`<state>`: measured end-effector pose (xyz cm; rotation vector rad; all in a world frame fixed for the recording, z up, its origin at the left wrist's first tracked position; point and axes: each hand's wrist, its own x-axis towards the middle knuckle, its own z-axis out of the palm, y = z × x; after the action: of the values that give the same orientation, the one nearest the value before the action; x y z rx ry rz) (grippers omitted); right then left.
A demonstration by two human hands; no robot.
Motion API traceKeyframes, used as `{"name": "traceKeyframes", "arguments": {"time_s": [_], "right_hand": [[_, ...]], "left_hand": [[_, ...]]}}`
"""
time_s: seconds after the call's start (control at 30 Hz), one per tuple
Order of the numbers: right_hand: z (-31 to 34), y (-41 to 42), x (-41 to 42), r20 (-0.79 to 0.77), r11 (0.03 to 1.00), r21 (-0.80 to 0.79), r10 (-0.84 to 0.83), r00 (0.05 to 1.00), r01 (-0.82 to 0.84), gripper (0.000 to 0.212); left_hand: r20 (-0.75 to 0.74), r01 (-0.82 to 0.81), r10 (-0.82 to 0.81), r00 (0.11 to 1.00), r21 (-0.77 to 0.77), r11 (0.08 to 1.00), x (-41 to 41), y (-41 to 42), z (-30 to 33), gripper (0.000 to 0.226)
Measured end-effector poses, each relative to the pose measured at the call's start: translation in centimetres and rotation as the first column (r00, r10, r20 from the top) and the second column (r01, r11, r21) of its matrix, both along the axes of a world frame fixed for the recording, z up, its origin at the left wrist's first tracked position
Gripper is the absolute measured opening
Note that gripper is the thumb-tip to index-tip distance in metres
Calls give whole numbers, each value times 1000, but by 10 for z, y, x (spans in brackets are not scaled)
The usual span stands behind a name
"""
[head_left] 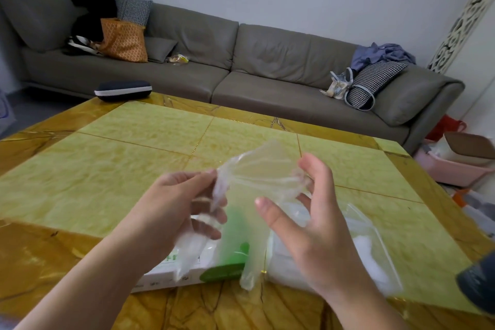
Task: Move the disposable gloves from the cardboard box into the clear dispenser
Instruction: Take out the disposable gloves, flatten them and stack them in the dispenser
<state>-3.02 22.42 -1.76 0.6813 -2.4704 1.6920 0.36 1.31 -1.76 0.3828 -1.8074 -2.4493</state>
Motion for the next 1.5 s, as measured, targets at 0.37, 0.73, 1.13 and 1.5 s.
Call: {"name": "traceKeyframes", "arguments": {"time_s": [0.37, 0.73, 1.13, 1.5], "right_hand": [[3, 22, -24, 267, 998, -59, 22, 963, -7, 8], [3, 29, -22, 319, 984, -40, 175, 931, -171, 19], [-5, 33, -29, 398, 980, -101, 197, 896, -170, 18], [-1, 40, -31, 406, 970, -105, 242, 881, -218, 24]], "left_hand": [[54, 354, -353, 934, -282, 892, 5, 14, -6, 41], [-97, 114, -153, 983, -327, 938, 1, 30, -7, 21], [-110, -14, 10, 994, -35, 999, 0, 21, -6, 20], [-154, -220, 203, 967, -103, 970, -1, 23, -7, 29]]}}
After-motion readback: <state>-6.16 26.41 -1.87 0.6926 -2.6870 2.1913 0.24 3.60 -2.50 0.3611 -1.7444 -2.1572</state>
